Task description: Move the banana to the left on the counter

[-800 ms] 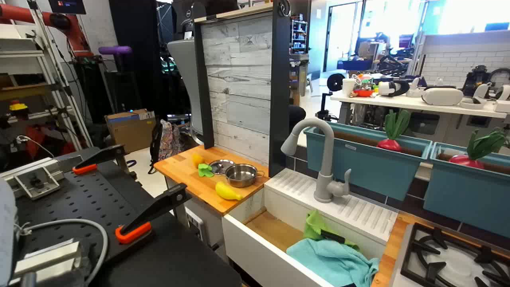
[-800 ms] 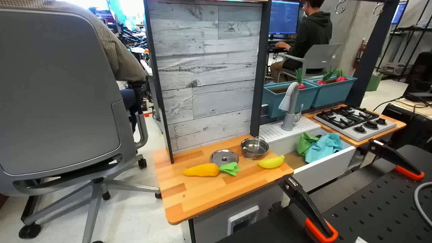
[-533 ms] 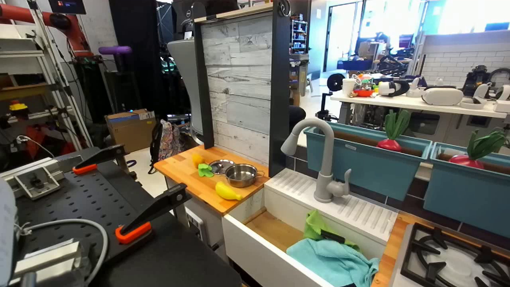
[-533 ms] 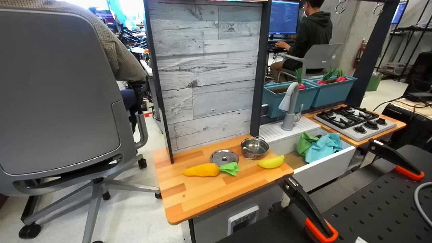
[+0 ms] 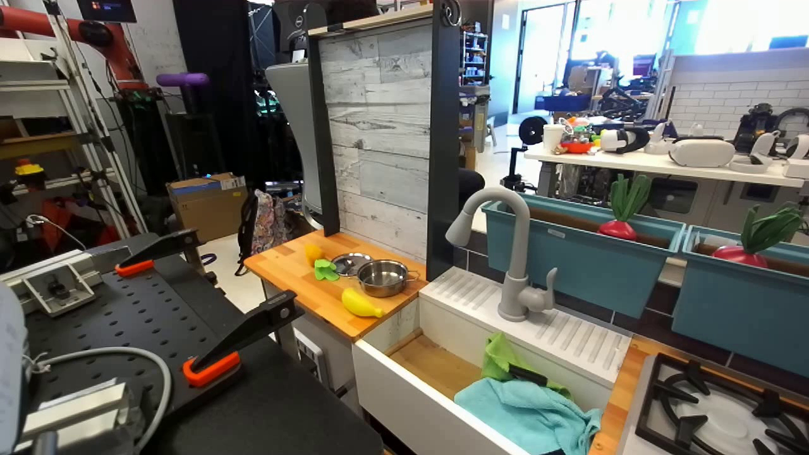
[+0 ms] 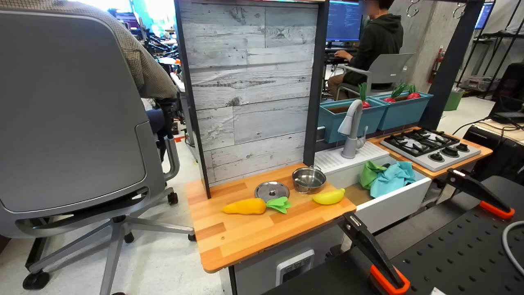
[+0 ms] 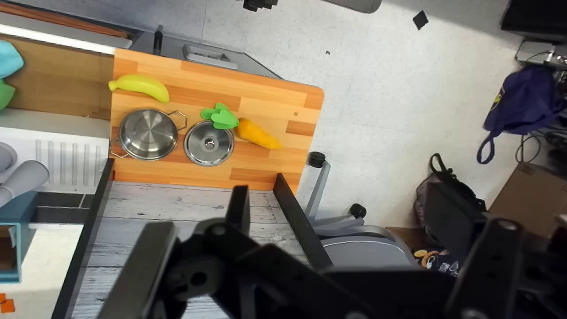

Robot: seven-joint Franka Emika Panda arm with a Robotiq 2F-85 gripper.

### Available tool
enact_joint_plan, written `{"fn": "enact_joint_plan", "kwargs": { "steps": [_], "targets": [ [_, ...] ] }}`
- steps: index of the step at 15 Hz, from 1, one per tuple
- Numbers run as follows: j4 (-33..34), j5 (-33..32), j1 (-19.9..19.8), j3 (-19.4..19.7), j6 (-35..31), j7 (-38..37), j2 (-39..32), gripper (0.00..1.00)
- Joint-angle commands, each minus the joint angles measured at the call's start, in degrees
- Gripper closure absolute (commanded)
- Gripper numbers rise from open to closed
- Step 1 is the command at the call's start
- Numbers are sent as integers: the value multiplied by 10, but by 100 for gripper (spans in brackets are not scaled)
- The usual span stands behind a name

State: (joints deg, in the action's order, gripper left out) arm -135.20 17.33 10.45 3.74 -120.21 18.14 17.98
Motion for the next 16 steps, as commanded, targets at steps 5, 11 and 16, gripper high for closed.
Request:
{"fn": "enact_joint_plan", "kwargs": {
  "steps": [5, 11, 16],
  "targets": [
    [1, 4, -13, -12, 2, 3, 0, 0],
    [-6, -61, -39, -9, -63, 33, -50, 0],
    [22, -126, -67, 2, -100, 115, -139, 0]
  ]
}}
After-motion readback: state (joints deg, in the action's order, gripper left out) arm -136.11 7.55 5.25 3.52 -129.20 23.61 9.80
